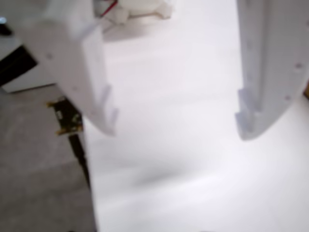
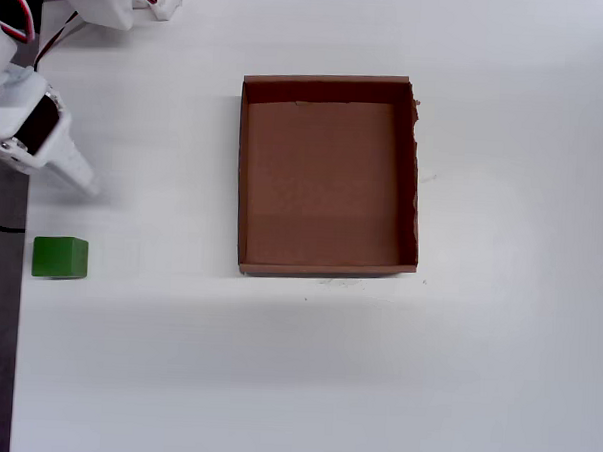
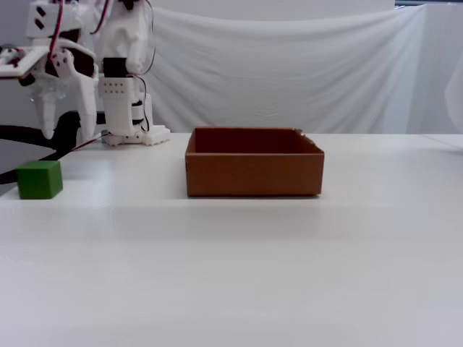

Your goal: Grasp a green cube and put it in a box.

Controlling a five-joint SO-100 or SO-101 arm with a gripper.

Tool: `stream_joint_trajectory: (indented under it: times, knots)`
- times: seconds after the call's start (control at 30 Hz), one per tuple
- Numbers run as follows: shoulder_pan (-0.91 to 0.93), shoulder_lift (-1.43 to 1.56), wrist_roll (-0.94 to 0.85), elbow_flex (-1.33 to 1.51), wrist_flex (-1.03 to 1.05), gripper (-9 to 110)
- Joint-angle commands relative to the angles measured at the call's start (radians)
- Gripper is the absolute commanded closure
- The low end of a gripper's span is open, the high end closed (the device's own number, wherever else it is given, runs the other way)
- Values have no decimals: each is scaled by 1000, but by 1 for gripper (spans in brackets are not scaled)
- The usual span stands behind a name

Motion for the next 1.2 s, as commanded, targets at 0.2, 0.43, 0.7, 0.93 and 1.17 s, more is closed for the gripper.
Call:
stream_joint_trajectory:
  times: [0.2, 0.43, 0.7, 0.93, 1.17]
  knots:
    - [-55, -245, -46, -255, 25, 71]
    - [-97, -327, -46, -302, 21, 71]
    - [-40, -305, -202, -285, 38, 71]
    - [-9, -285, -216, -298, 34, 71]
    - [-11, -327, -216, -350, -3, 71]
